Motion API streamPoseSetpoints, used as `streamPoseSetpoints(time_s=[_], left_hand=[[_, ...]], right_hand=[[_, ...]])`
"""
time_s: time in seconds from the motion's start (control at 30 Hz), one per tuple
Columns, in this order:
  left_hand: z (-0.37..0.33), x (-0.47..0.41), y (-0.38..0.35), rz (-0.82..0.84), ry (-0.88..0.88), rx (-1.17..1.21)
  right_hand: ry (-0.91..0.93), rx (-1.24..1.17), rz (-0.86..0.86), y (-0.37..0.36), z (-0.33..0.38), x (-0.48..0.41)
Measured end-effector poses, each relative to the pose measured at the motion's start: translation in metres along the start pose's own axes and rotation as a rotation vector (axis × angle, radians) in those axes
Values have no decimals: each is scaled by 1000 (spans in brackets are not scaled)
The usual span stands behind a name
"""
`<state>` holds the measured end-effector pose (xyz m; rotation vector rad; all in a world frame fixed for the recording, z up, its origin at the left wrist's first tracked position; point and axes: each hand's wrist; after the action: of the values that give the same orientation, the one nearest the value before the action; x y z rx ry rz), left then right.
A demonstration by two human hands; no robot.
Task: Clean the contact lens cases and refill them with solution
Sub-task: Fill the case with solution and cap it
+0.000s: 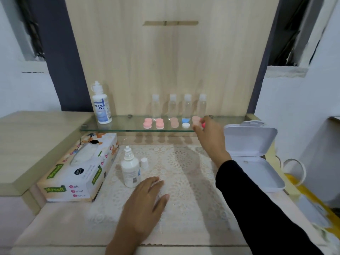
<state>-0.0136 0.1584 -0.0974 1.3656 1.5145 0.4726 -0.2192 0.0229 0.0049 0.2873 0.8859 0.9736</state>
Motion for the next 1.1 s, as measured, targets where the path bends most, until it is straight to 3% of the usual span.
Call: streamPoseSetpoints(time_s=[0.73, 1.1], left_hand=[[5, -3, -7, -27, -28, -35], [5, -2, -7, -37, -31, -30]], right_hand=[[-4, 132, 76, -4, 5, -11], [-168, 40, 43, -12, 1, -7]])
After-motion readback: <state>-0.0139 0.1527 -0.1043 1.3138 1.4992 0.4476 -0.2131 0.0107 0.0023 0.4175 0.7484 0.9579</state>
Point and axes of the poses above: each hand's wrist, its own x-axis away from the middle knuckle, its own y-axis out of the back of the hand, z = x × y, and after that the axes turned 5 degrees about -z, right-handed
